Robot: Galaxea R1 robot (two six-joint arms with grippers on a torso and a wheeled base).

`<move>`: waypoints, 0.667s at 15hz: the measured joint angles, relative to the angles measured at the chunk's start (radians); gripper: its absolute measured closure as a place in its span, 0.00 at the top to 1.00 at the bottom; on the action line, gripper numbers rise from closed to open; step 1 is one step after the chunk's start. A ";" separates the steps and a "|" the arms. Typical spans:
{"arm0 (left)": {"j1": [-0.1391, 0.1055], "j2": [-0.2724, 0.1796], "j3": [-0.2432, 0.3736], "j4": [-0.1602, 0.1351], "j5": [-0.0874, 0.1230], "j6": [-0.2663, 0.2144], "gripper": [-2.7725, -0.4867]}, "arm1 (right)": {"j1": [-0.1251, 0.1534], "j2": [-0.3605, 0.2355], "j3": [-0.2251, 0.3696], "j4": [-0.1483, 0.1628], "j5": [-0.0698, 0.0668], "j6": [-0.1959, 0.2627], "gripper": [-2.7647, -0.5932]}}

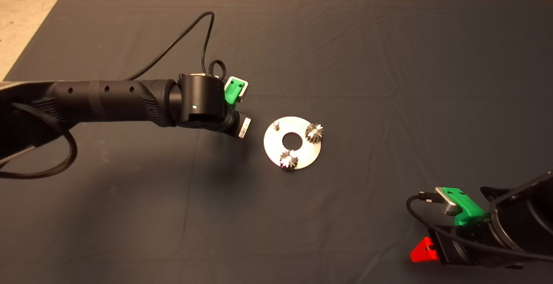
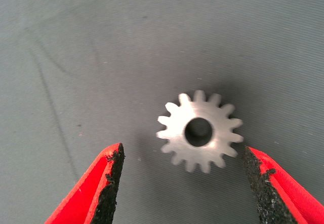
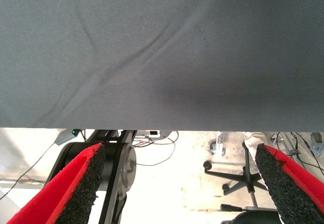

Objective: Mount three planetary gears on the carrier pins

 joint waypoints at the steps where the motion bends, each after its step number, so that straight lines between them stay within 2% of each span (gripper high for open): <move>1: 0.000 0.000 -0.009 0.000 0.000 -0.003 0.50 | 0.000 0.000 0.000 0.000 0.000 0.000 0.74; 5: 0.000 0.000 -0.042 0.000 -0.008 -0.004 0.50 | 0.000 0.000 0.000 0.000 0.000 0.000 0.74; 10: 0.000 0.000 -0.048 0.000 -0.017 -0.017 0.50 | 0.000 0.000 0.000 0.000 0.000 0.000 0.74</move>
